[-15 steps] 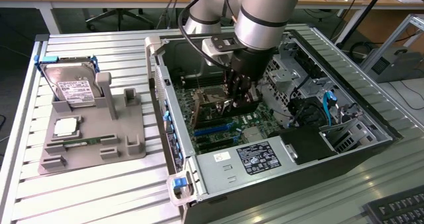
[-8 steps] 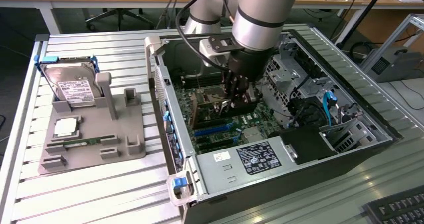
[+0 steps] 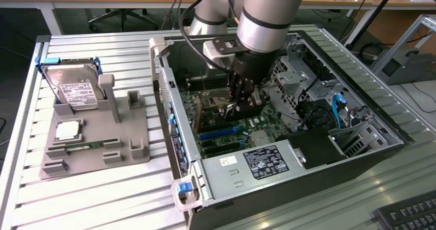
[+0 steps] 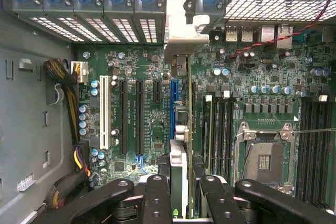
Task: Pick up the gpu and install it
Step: 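Insert the gpu into the slot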
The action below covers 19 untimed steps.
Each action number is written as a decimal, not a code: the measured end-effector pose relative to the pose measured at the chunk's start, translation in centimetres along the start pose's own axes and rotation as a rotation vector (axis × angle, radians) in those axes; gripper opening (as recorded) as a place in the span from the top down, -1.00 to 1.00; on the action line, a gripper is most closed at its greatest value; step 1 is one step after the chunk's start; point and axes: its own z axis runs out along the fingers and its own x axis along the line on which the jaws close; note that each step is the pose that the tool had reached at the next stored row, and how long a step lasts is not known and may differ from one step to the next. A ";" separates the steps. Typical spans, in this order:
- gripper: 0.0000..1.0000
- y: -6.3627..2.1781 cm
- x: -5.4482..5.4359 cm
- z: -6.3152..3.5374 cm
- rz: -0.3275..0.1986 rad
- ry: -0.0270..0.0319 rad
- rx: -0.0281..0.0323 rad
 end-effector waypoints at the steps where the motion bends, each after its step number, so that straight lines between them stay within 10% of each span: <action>1: 0.47 0.03 0.0 0.02 0.000 0.0000 0.0000; 19: 0.47 0.33 0.0 0.31 0.000 0.0003 0.0000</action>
